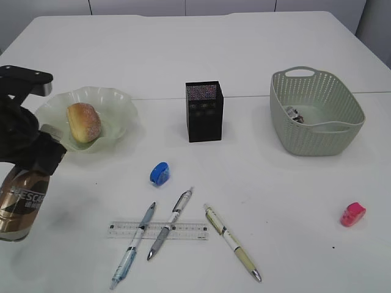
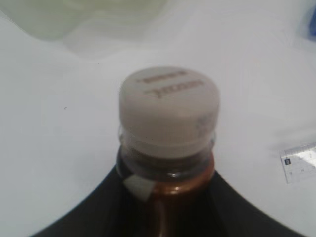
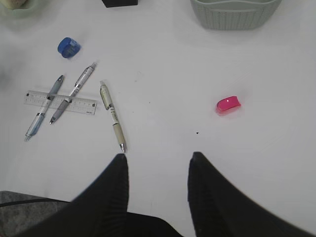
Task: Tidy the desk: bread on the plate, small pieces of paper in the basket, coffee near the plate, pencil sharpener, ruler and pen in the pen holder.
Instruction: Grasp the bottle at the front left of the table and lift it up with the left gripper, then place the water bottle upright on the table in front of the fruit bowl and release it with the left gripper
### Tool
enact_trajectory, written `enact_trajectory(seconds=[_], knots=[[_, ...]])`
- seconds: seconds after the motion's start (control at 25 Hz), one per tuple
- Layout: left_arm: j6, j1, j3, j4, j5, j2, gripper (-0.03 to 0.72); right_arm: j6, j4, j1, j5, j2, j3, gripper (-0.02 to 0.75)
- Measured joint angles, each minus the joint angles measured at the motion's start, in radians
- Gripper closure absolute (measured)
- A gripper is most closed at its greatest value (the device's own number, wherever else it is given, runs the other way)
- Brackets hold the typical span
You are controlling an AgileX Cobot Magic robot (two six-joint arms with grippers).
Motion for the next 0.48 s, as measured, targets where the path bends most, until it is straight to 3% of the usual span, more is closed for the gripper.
enact_trajectory(seconds=[0.32, 0.48], knots=[[0.0, 0.0, 0.359, -0.014, -0.517, -0.269, 0.443, 0.0, 0.0, 0.0, 0.0, 0.0, 0.0, 0.412], [0.0, 0.0, 0.491, -0.116, -0.862, -0.316, 0.443, 0.0, 0.002, 0.0, 0.0, 0.0, 0.0, 0.412]])
